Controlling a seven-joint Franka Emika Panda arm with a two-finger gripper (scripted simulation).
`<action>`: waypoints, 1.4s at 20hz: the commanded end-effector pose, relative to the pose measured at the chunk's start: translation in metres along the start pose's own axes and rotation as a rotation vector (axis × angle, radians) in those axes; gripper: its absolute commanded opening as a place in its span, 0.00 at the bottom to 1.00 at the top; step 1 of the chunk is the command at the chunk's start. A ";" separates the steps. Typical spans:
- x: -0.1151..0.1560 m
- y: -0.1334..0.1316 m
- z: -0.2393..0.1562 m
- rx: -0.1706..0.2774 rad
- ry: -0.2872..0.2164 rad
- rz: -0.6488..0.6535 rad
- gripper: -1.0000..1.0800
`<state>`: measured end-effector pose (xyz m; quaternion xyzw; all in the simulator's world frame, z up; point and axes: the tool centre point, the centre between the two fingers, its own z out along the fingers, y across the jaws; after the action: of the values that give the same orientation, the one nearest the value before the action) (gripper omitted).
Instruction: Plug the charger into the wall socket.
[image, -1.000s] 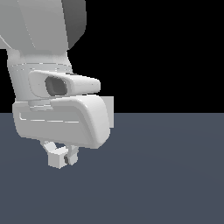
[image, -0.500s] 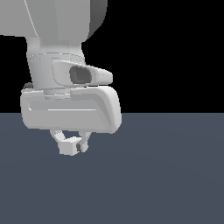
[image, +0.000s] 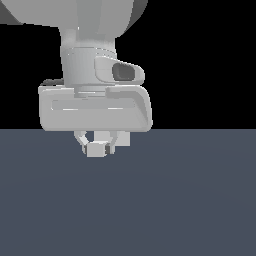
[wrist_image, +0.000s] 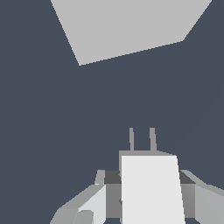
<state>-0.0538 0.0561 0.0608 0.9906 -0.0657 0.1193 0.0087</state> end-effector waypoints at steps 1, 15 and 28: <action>0.007 0.004 -0.005 0.011 0.001 -0.045 0.00; 0.041 0.017 -0.026 0.057 -0.003 -0.230 0.00; 0.047 0.019 -0.029 0.066 -0.004 -0.265 0.00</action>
<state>-0.0178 0.0325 0.1001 0.9907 0.0694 0.1170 -0.0084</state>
